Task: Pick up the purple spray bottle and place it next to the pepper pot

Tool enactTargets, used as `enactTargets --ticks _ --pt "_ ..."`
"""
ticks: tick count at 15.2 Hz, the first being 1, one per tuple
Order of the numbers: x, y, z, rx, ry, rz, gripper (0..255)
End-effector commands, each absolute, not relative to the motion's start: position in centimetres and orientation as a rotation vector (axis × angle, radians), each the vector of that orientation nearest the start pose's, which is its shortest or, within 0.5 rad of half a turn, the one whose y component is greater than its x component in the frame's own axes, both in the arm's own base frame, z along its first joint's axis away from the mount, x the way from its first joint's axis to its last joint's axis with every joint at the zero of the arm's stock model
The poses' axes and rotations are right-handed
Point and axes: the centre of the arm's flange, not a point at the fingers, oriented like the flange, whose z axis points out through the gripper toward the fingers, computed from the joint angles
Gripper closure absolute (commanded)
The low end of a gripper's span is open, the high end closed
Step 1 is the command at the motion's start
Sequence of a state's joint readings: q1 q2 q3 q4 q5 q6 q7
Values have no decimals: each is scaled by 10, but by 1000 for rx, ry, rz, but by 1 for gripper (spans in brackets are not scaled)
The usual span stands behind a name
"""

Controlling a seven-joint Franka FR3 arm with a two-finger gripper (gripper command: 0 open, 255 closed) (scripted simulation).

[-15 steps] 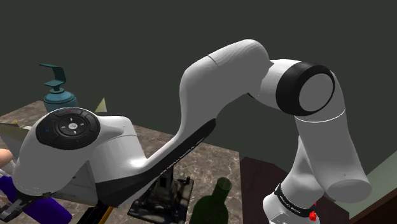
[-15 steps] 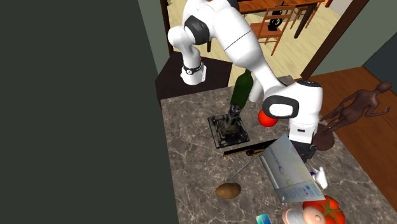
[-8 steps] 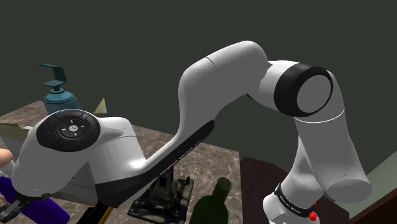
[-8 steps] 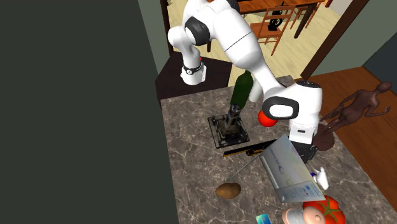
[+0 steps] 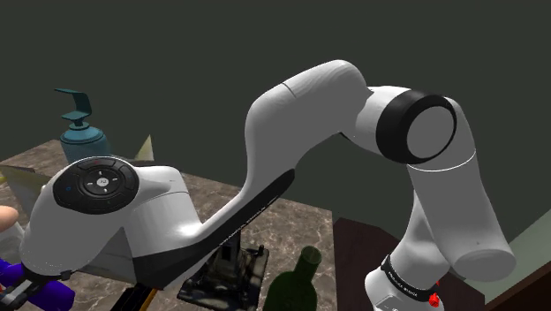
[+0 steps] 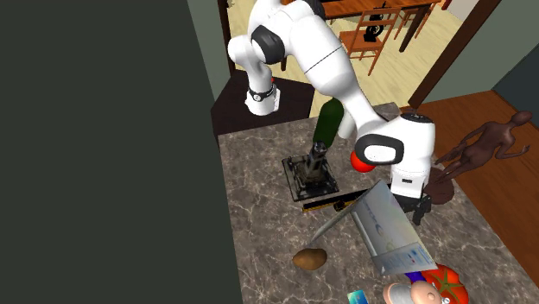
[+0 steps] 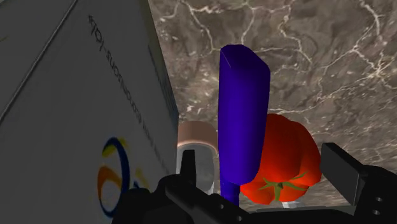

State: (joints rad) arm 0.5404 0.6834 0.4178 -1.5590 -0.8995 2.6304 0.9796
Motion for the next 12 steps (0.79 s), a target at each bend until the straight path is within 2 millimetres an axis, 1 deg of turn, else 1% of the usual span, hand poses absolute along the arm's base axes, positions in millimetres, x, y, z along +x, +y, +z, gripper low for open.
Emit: enactTargets --ticks 1,4,12 --pt "448 567 318 -2790 -728 -813 0" --pt "431 557 349 -2790 -728 -813 0" --pt "431 557 349 -2790 -728 -813 0"
